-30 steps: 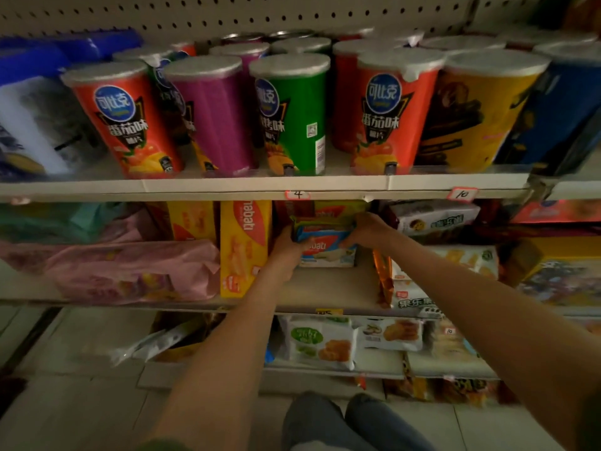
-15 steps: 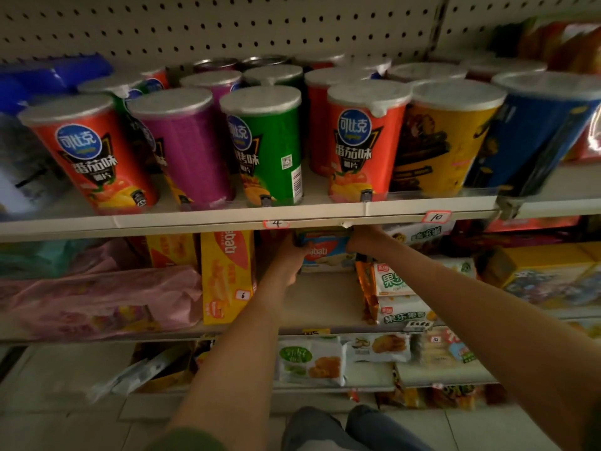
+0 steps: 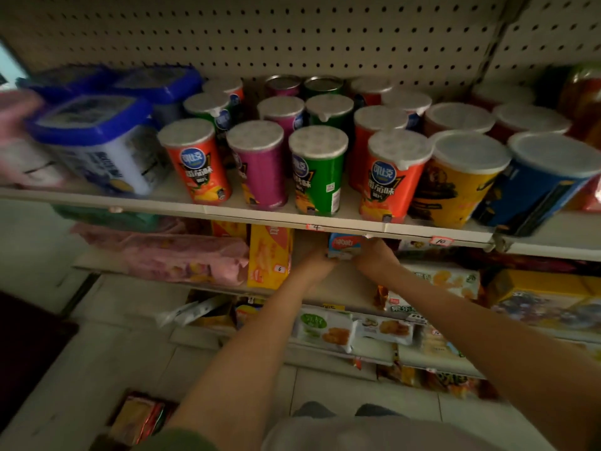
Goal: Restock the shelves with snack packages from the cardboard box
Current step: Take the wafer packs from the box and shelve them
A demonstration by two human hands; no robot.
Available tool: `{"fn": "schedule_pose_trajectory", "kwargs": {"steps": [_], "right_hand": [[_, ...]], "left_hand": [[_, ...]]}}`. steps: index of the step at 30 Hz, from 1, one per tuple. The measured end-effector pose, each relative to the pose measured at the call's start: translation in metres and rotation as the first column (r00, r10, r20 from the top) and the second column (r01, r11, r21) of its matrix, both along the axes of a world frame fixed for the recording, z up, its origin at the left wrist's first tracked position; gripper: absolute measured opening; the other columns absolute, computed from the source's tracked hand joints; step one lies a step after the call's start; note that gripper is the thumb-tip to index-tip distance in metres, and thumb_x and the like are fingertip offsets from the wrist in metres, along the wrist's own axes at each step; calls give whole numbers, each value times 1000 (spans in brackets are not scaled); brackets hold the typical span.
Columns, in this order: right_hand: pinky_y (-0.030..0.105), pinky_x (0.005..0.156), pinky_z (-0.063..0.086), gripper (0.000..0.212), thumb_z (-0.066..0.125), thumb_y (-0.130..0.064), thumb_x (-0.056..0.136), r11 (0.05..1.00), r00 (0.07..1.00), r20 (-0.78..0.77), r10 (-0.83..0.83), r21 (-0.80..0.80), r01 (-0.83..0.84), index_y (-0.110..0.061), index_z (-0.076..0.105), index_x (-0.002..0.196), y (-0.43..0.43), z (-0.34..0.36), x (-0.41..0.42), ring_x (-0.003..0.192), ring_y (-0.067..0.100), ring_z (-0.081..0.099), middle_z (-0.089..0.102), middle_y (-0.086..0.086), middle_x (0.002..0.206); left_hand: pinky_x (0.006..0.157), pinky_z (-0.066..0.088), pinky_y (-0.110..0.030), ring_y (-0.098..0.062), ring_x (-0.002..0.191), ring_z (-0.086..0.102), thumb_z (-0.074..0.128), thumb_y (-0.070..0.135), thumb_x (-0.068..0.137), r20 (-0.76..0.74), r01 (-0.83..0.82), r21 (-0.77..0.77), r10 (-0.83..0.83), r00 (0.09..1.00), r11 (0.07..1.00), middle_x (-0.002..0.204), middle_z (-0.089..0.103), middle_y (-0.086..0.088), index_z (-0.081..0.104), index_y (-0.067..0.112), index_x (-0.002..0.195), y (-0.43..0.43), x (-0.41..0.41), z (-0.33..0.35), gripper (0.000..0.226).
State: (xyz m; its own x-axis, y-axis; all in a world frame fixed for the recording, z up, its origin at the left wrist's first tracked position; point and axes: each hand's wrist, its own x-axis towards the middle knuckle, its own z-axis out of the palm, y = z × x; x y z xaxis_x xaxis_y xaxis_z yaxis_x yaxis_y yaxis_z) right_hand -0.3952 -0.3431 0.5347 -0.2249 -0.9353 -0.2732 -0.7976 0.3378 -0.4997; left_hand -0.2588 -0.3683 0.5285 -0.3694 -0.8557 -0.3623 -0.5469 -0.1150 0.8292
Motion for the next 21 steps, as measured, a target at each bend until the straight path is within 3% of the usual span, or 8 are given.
{"fn": "schedule_pose_trajectory", "kwargs": {"steps": [2,6,9,11,13,16,18,21], "right_hand": [[38,103,42,55,53,-16,86,992,993,-21,120,45,-119,-16,38,139,10,16,20,125,30,48,45,12,140],[31,93,42,45,50,-12,90,949,949,-45,312,69,-309,-6,41,134,20,36,64,120,29,50,46,16,136],[28,94,36,45,60,-17,87,894,895,8,446,35,-446,-5,48,130,25,32,100,122,29,49,49,16,134],[32,92,40,41,62,-18,87,860,859,94,503,43,-509,-4,53,124,31,23,129,116,30,52,53,19,127],[38,82,43,28,62,-15,87,813,813,138,565,73,-578,2,60,109,39,15,159,103,30,58,60,19,110],[34,74,40,32,64,-29,79,722,725,170,667,91,-686,-4,60,98,48,-8,216,88,22,53,58,9,93],[24,73,30,39,66,-22,81,647,660,185,728,130,-751,-3,58,113,56,-22,256,93,18,48,53,-2,97],[21,78,34,47,68,-17,81,575,612,209,763,214,-790,-4,53,124,61,-45,319,113,24,53,55,9,120]], "left_hand": [[77,37,-18,-20,110,52,49,10,95,49,-45,45,43,998,998,129,54,-10,53,1,127,12,12,8,34],[90,43,-30,-28,119,52,51,23,94,133,-194,90,182,974,977,133,53,-12,53,5,130,34,50,20,40],[79,40,-28,-32,115,55,50,15,93,108,-319,73,311,944,945,124,58,-16,56,3,123,58,88,18,33],[84,43,-32,-35,115,56,48,9,93,97,-417,94,408,908,904,121,60,-21,59,-1,118,81,121,9,29],[90,44,-32,-34,115,56,44,14,97,137,-518,152,501,854,842,123,60,-21,58,-2,119,107,155,0,31],[92,43,-30,-32,113,56,42,16,98,203,-677,223,646,736,701,122,61,-19,58,0,119,152,216,-21,31],[94,45,-30,-30,111,57,46,19,96,227,-744,262,710,667,615,122,61,-14,59,4,119,178,255,-39,30],[82,50,-21,-22,99,58,47,21,96,258,-798,310,762,594,517,113,63,-7,61,7,112,208,312,-65,26]]}}
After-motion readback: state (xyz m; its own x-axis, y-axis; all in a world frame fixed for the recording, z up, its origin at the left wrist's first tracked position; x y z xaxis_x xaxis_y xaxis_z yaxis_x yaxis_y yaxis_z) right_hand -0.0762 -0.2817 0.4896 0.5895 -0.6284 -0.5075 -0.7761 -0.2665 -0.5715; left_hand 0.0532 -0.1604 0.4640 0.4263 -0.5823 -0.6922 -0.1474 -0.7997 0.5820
